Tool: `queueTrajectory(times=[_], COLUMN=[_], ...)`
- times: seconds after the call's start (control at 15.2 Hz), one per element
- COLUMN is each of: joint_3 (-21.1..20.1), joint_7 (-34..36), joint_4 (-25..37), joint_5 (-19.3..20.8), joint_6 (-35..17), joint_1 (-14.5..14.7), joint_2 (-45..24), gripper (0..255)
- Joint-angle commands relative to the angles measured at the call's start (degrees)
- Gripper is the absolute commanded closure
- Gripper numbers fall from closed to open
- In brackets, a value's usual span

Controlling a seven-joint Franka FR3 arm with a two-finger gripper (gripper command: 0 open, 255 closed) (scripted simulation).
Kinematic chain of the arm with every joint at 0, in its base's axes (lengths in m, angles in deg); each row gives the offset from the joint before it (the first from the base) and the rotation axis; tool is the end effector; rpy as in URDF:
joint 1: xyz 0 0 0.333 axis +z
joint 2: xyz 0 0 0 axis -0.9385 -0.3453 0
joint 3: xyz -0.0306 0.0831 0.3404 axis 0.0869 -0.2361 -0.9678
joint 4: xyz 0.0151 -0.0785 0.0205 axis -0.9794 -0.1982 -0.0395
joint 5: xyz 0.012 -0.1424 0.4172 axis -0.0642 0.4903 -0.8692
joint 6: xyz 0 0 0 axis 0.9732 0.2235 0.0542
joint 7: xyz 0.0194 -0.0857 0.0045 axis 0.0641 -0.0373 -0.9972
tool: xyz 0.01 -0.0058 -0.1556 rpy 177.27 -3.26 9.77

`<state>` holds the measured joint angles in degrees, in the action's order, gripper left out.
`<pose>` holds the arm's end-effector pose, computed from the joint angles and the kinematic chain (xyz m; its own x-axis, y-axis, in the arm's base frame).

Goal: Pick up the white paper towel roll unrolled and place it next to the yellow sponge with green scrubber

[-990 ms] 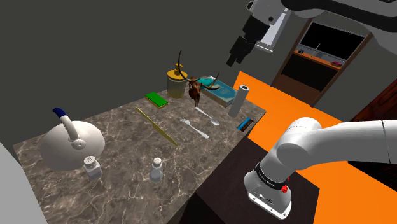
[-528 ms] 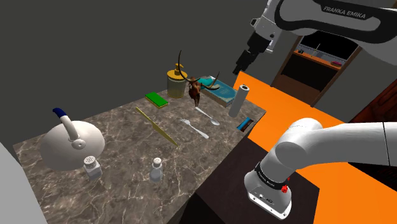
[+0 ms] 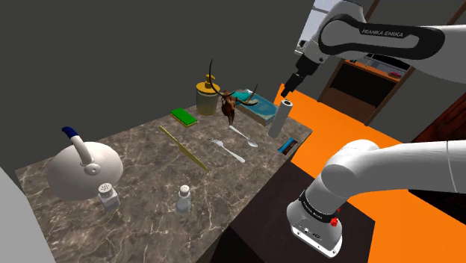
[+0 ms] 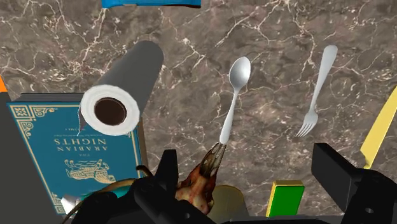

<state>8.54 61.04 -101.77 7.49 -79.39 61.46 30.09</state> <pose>0.3309 -0.1757 0.4877 0.9760 0.0899 0.1986 0.0981 -0.9947 -0.0320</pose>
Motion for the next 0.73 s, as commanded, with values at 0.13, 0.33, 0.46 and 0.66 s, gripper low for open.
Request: queueTrajectory(times=[0.13,0.33,0.46,0.66], joint_3=[5.28,9.38,12.24,14.55], joint_7=[-5.25,-9.12,-11.79,-13.85], joint_4=[-0.9,-0.76,-0.3,-0.25], joint_5=[2.69,4.09,4.68,4.82], joint_6=[-4.54,-8.27,-10.8,-13.5], joint_1=[-1.6,-2.22,-2.34,-2.15], joint_2=[-3.14,-6.57,-9.23,-11.74], gripper=[0,0,0,0])
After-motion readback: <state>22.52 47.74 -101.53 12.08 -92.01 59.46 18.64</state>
